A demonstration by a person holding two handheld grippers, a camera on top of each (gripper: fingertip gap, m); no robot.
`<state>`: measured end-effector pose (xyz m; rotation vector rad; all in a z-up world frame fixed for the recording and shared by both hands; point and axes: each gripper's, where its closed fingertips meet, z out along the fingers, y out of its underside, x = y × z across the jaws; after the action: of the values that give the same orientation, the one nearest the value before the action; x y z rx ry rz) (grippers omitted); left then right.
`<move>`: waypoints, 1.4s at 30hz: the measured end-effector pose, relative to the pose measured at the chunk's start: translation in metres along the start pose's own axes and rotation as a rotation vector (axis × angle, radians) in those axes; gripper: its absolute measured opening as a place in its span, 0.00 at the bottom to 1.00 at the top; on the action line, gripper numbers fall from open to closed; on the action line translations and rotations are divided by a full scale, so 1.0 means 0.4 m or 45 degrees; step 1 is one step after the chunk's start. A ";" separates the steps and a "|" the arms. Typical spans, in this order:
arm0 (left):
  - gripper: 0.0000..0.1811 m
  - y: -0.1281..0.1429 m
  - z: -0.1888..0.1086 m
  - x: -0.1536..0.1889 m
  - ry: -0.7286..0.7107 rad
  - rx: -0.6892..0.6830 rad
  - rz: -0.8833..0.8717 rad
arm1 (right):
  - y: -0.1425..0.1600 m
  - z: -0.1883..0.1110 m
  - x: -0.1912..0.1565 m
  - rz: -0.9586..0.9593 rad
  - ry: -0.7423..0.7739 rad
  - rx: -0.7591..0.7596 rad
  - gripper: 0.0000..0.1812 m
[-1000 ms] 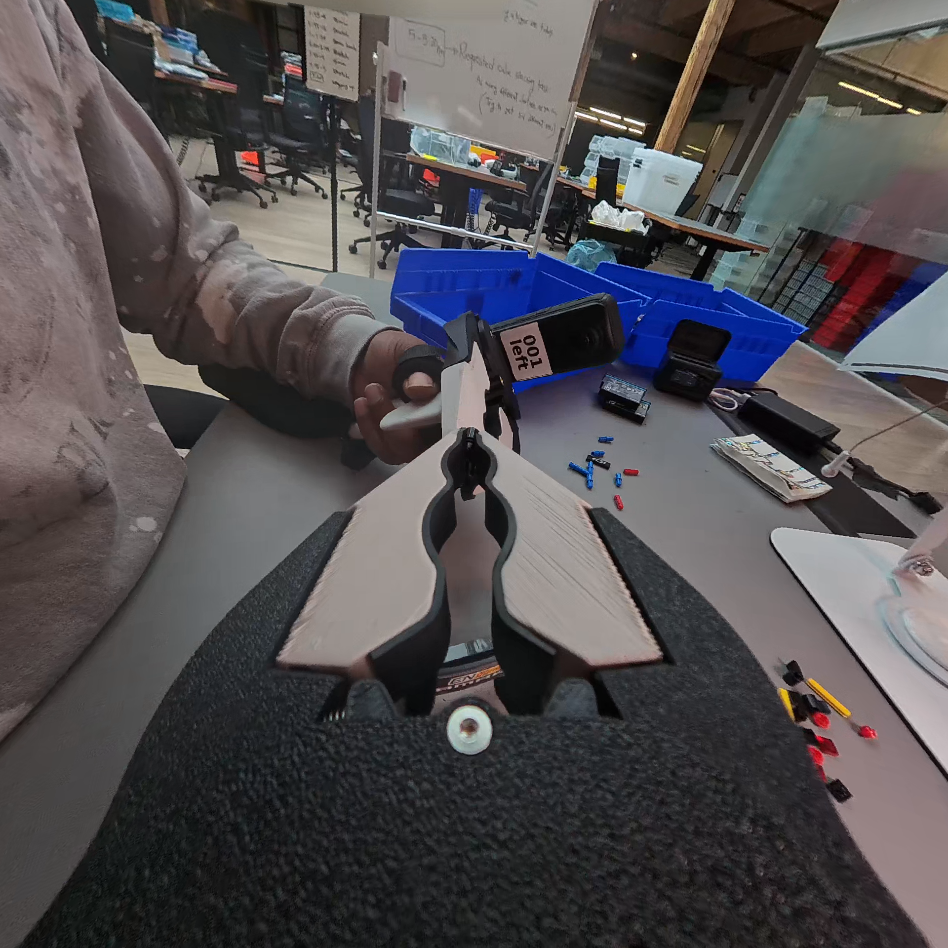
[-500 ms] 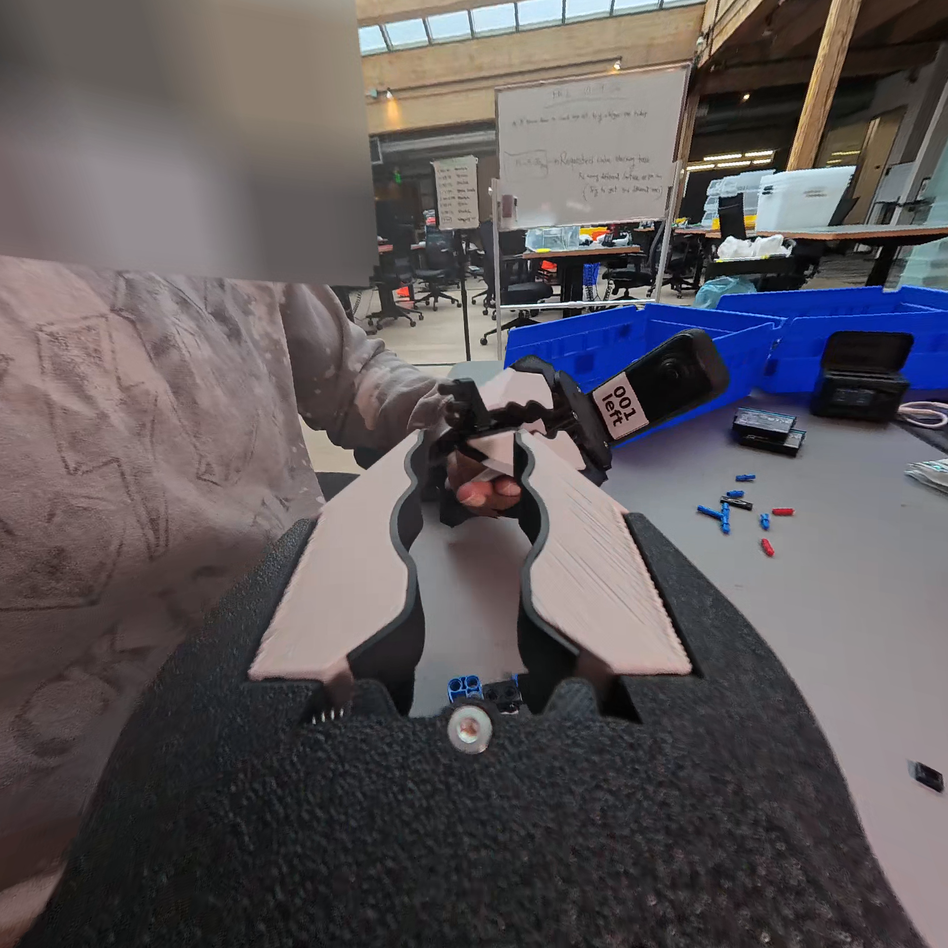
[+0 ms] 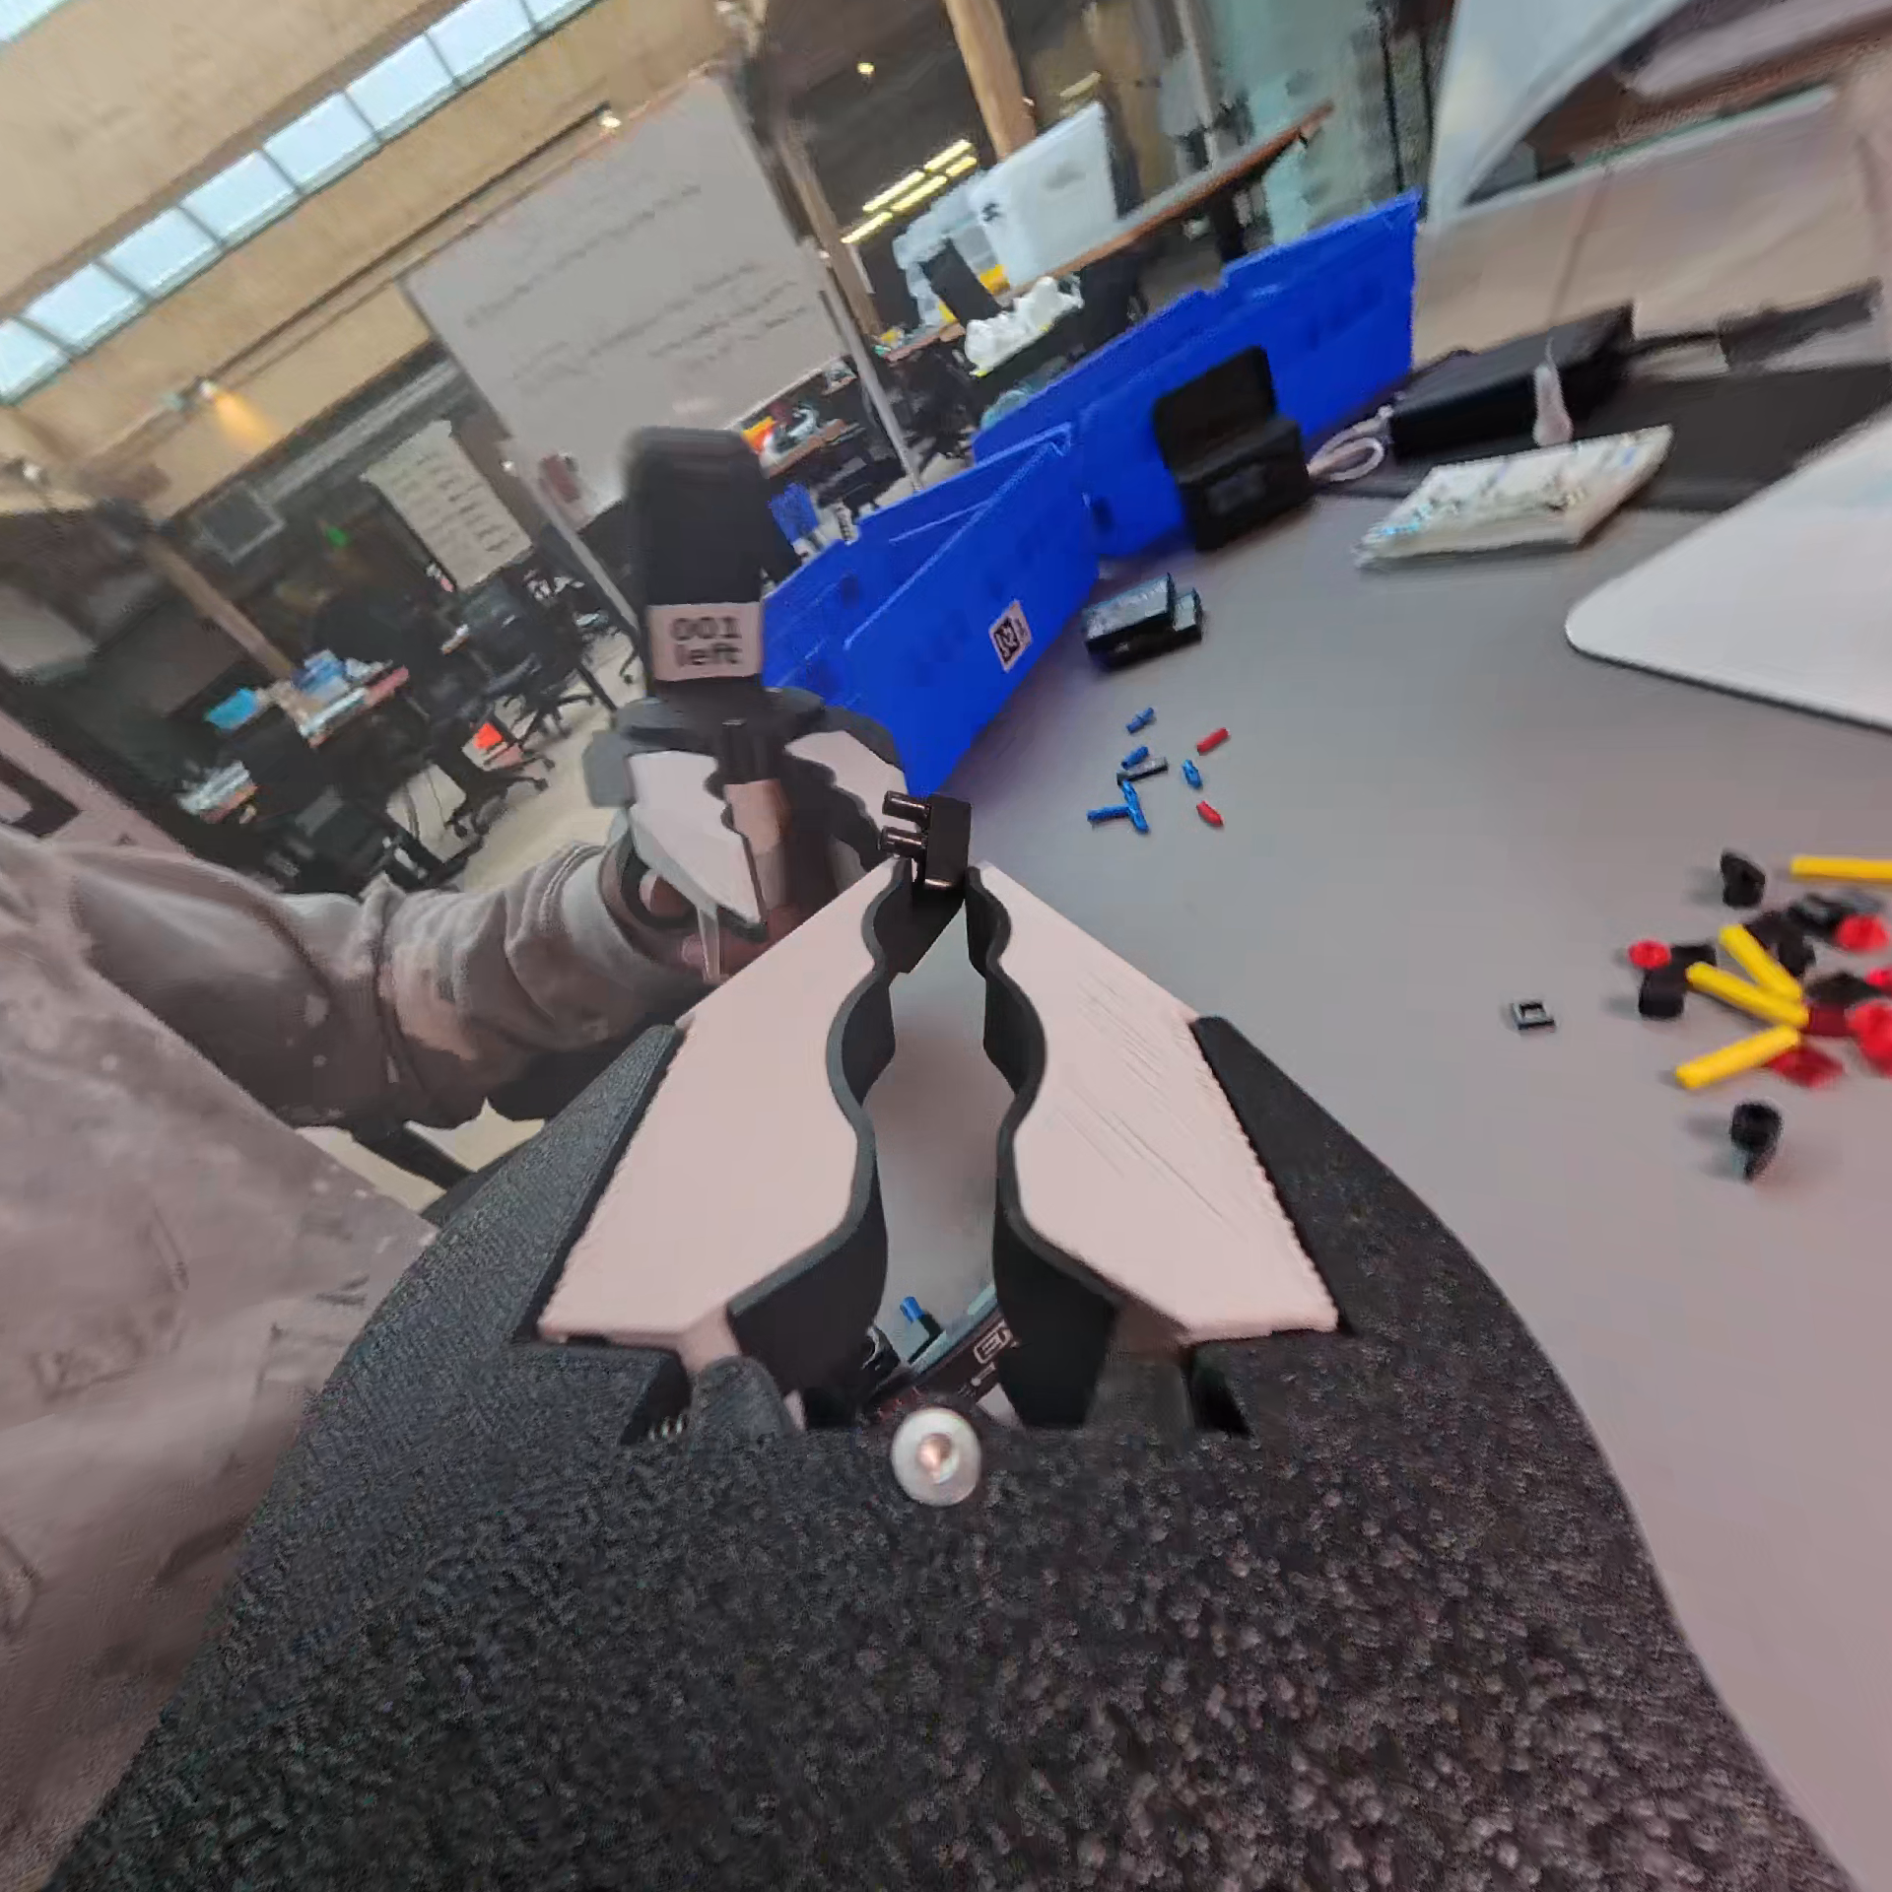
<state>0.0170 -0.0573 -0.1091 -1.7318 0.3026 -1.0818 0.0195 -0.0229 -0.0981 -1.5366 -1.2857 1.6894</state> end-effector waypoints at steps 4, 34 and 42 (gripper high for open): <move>0.16 0.033 0.014 -0.067 -0.448 -0.190 0.470 | 0.029 0.036 0.008 0.241 0.029 0.001 0.05; 0.11 -0.069 -0.041 0.048 0.176 0.169 -0.089 | 0.058 0.031 -0.120 -0.774 -0.093 -0.068 0.04; 0.02 -0.016 -0.015 0.069 0.288 0.021 -0.271 | 0.089 0.044 -0.116 -1.235 0.048 -0.124 0.04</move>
<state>0.0262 -0.0758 -0.0891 -1.6556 0.2528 -1.4359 0.0209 -0.0828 -0.1098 -0.7324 -1.7108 0.9623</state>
